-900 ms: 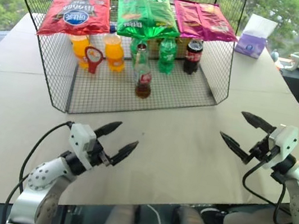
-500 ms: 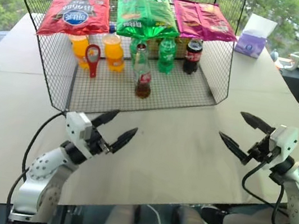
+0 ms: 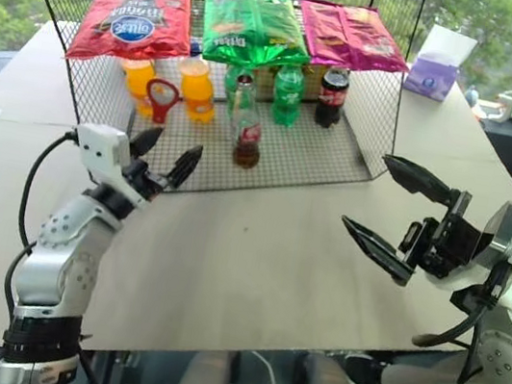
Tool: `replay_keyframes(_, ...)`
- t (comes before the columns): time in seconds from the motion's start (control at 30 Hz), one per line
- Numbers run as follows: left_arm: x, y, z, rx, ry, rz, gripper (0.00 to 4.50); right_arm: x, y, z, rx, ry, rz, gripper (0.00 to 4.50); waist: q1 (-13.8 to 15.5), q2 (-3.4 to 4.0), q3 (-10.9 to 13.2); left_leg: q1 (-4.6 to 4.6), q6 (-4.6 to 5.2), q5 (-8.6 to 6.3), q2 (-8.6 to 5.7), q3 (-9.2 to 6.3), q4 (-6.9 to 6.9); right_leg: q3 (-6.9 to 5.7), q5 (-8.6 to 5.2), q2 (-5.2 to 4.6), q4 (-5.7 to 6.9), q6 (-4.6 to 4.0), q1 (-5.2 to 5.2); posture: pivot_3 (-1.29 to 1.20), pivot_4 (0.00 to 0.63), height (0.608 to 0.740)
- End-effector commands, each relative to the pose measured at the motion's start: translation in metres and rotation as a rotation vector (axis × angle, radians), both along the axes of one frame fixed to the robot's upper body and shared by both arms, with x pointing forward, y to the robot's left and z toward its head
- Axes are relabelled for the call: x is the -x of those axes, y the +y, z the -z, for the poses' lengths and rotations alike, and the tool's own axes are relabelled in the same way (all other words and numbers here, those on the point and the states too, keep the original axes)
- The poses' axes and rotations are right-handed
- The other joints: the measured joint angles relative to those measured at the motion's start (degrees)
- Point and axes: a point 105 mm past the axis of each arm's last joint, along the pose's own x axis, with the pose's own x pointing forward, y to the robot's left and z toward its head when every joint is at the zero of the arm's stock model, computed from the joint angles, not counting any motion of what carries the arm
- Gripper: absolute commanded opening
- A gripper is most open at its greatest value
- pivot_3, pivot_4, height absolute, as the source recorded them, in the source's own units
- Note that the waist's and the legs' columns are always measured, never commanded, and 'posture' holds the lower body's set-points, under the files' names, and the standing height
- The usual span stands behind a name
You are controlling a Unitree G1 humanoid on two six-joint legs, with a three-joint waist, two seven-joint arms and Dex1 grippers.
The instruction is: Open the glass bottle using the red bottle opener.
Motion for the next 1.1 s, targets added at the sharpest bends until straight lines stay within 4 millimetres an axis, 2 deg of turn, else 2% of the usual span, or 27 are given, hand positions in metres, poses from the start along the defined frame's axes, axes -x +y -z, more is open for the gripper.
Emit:
replay_keyframes(0.03, -0.005, 0.009, -0.014, -0.045, -0.026, -0.027, 4.42, 0.005, 0.001, -0.006, -0.006, -0.021, -0.012, 4.50, 0.0, -0.01, 0.0, 0.00, 0.00, 0.00, 0.00, 0.00, 0.00, -0.01, 0.00, 0.01, 0.00, 0.00, 0.00, 0.00, 0.150, 0.740)
replay_keyframes(0.33, -0.021, 0.027, -0.024, -0.126, -0.025, -0.101, 4.42, 0.005, -0.001, 0.001, 0.010, 0.001, 0.004, 4.50, 0.0, 0.00, 0.0, 0.00, -0.01, 0.00, 0.01, -0.02, -0.01, -0.05, 0.00, 0.02, 0.03, -0.01, 0.00, 0.00, 0.150, 0.740)
replay_keyframes(0.57, -0.026, 0.037, -0.026, -0.154, -0.035, -0.170, 4.42, 0.004, -0.002, 0.004, 0.019, 0.005, 0.020, 4.50, 0.0, -0.01, 0.0, 0.01, -0.01, 0.00, 0.01, 0.00, -0.01, -0.04, 0.00, 0.00, 0.03, 0.00, 0.00, 0.00, 0.150, 0.740)
replay_keyframes(0.9, -0.034, 0.040, -0.032, -0.167, -0.047, -0.210, 4.42, 0.002, -0.003, 0.007, 0.030, 0.005, 0.037, 4.50, 0.0, -0.01, 0.0, 0.00, -0.01, 0.00, 0.01, 0.00, 0.00, -0.04, 0.00, 0.00, 0.03, 0.00, -0.01, 0.00, 0.150, 0.740)
replay_keyframes(1.1, -0.048, 0.039, -0.036, -0.176, -0.038, -0.223, 4.42, 0.004, -0.004, 0.008, 0.031, 0.006, 0.045, 4.50, 0.1, -0.02, 0.0, 0.00, -0.01, 0.01, 0.00, 0.00, 0.00, -0.05, 0.00, 0.01, 0.03, 0.00, 0.00, 0.00, 0.150, 0.740)
